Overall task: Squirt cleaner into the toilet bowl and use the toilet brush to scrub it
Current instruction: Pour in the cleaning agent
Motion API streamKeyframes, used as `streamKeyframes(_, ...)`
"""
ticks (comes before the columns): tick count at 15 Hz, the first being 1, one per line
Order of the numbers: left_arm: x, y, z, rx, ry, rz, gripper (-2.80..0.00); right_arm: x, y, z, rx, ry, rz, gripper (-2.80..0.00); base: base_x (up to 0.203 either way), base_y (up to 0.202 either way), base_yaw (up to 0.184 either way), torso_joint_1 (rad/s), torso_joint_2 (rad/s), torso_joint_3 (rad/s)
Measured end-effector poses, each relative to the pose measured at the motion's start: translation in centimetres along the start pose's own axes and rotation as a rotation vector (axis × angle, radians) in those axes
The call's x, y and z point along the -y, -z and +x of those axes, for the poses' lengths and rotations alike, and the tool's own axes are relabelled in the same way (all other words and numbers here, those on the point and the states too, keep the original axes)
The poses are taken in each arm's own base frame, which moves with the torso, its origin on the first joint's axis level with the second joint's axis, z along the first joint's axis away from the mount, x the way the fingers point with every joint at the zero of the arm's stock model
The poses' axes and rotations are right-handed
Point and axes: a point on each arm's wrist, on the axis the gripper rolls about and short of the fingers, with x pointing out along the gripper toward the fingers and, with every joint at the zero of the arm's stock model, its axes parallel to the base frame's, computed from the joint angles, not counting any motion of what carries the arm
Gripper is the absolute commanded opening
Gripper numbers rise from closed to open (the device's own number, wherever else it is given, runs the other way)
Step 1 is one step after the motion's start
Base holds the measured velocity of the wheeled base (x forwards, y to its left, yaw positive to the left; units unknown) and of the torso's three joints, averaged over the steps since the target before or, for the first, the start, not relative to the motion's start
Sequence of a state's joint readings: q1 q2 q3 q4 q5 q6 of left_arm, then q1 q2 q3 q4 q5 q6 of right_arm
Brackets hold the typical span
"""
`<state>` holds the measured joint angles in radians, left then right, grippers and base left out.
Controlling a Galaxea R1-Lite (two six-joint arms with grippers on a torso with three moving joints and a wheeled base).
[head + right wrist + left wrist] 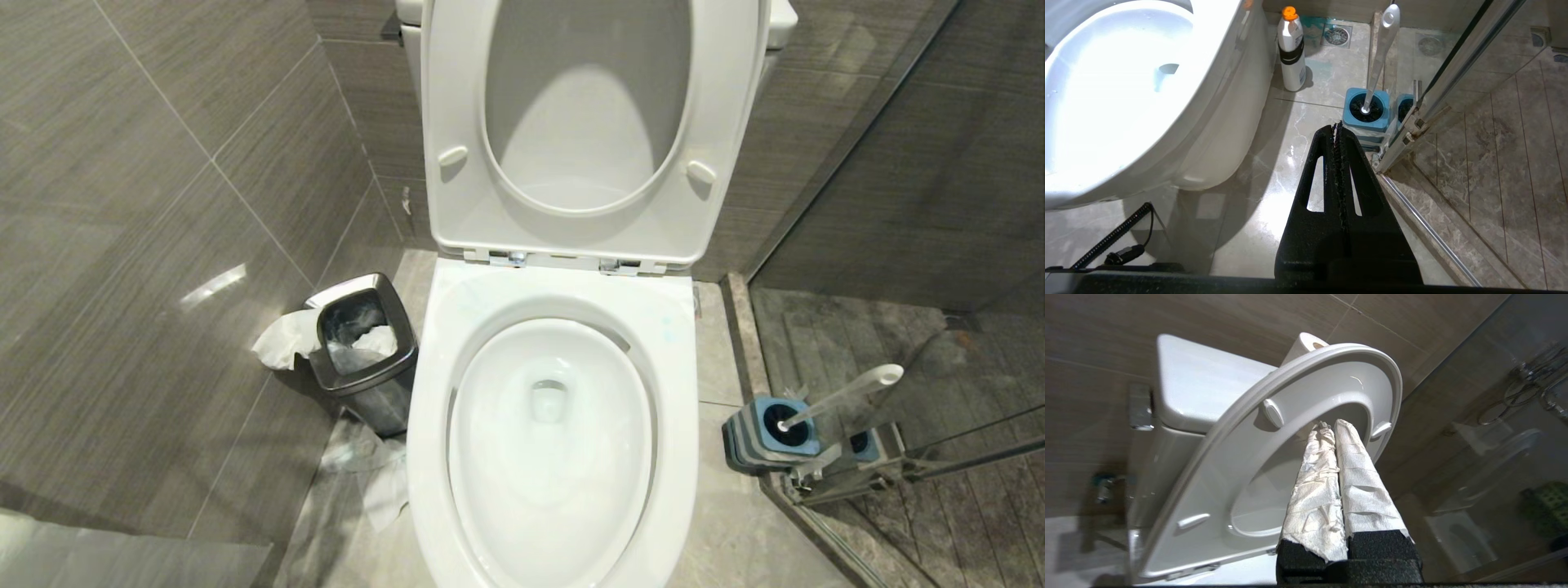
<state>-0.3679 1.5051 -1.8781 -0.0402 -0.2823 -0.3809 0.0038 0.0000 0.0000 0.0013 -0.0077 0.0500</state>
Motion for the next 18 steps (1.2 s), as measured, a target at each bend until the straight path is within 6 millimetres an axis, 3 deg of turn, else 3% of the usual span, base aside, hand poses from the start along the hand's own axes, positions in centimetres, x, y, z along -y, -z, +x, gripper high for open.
streamKeyframes(8,1.2,-3.8,-5.7,0.061,-0.116,0.168,-2.8,0.0,0.0,0.0,0.0,0.0,0.0,-2.8,0.0,0.0,0.0,0.0,0.0,0.0)
streamKeyframes(14,4.7,-6.4,-12.7,0.111,-0.22,0.238,-2.8,0.0,0.0,0.0,0.0,0.0,0.0,-2.8,0.0,0.0,0.0,0.0,0.0,0.0)
streamKeyframes(18,7.2,-7.3,-16.1,0.185,-0.249,0.297,-2.8,0.0,0.0,0.0,0.0,0.0,0.0,-2.8,0.0,0.0,0.0,0.0,0.0,0.0)
